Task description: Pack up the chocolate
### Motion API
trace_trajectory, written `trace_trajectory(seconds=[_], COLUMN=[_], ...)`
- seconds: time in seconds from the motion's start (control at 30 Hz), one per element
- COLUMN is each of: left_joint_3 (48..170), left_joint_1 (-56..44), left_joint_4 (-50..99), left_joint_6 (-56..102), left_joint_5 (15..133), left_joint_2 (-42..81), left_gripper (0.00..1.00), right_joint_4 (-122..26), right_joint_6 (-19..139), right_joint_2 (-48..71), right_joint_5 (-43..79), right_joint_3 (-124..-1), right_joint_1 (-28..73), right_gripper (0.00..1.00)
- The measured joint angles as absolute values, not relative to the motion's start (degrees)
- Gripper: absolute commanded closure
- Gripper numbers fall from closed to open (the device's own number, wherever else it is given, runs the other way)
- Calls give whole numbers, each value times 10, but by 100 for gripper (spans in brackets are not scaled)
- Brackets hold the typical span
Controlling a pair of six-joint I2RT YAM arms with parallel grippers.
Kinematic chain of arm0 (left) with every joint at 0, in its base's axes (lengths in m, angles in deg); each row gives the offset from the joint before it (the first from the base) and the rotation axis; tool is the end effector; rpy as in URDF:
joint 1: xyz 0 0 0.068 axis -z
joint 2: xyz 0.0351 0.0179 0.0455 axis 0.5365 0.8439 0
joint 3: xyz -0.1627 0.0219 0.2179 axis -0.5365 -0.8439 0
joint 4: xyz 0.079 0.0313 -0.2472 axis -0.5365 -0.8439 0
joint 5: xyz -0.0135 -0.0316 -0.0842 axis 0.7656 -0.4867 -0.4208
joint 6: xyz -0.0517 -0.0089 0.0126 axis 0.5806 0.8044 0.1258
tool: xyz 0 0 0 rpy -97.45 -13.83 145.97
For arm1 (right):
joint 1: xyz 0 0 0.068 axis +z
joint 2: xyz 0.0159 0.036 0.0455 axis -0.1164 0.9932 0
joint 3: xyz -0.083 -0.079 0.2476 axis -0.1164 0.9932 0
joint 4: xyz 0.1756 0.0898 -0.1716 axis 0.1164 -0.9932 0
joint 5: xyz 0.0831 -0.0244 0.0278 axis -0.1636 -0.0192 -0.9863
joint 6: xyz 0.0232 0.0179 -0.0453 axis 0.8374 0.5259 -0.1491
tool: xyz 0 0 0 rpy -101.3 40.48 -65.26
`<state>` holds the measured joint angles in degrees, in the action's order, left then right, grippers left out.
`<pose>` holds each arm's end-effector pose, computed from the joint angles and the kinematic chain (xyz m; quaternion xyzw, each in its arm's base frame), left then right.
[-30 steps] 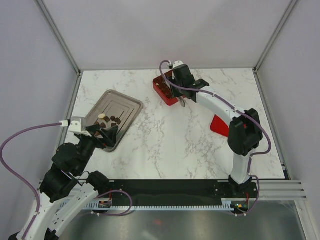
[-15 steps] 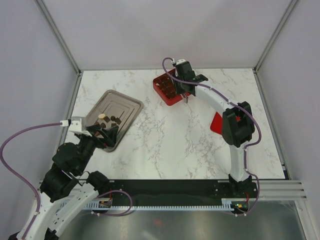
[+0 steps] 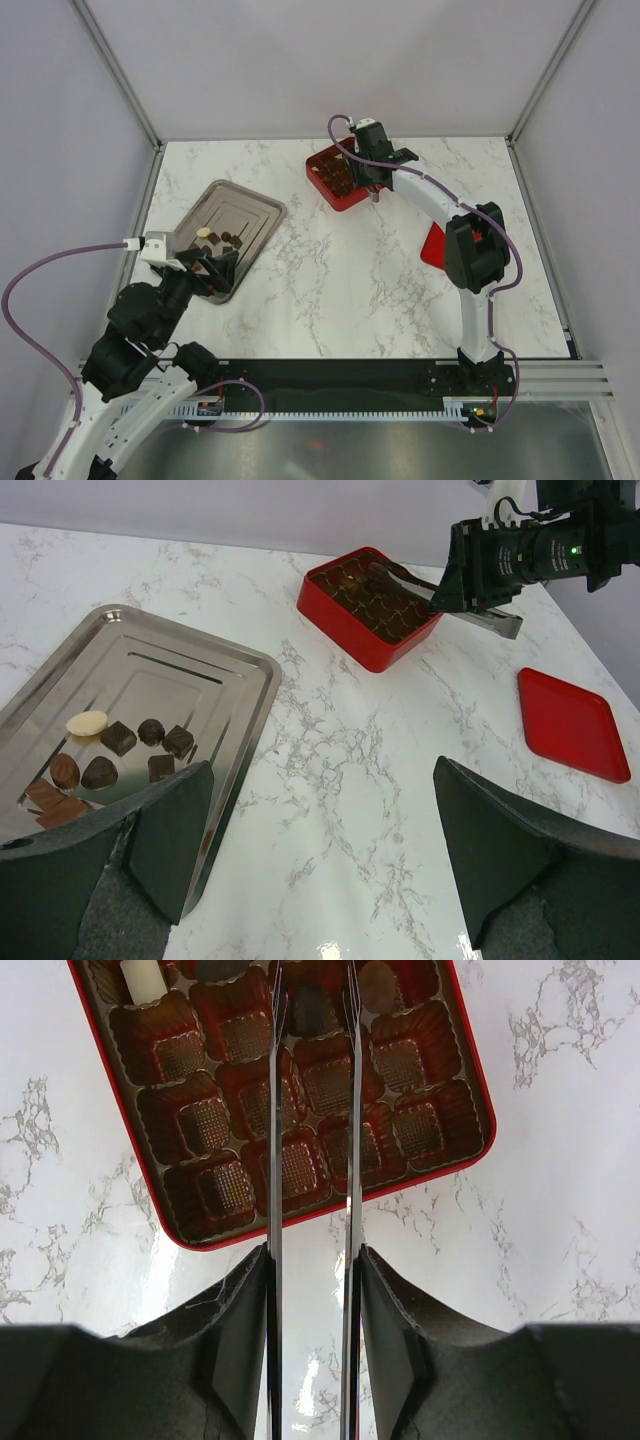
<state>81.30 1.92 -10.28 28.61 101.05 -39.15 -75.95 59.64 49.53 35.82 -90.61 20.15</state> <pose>0.0577 -0.0254 0.3477 -0.0041 0.7341 -0.1826 0.6541 0.4304 0.2102 0.2598 -0.1255 0.9098 0.0290 0.3946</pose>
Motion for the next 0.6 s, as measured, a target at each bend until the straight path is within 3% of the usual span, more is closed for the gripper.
trace_trajectory(seconds=[0.43,0.6], left_joint_3=[813,813], left_joint_1=[19,19], left_joint_4=[-103,-103], left_joint_6=[286,286], left_joint_5=[1010,1010], left_joint_2=[-391,-391], left_gripper=[0,0], right_joint_4=[-768,-744], right_joint_6=[590,589], right_joint_2=[482,430], right_joint_5=[342,327], right_joint_3=[-911,-879], right_joint_1=[210,269], right_gripper=[54,54])
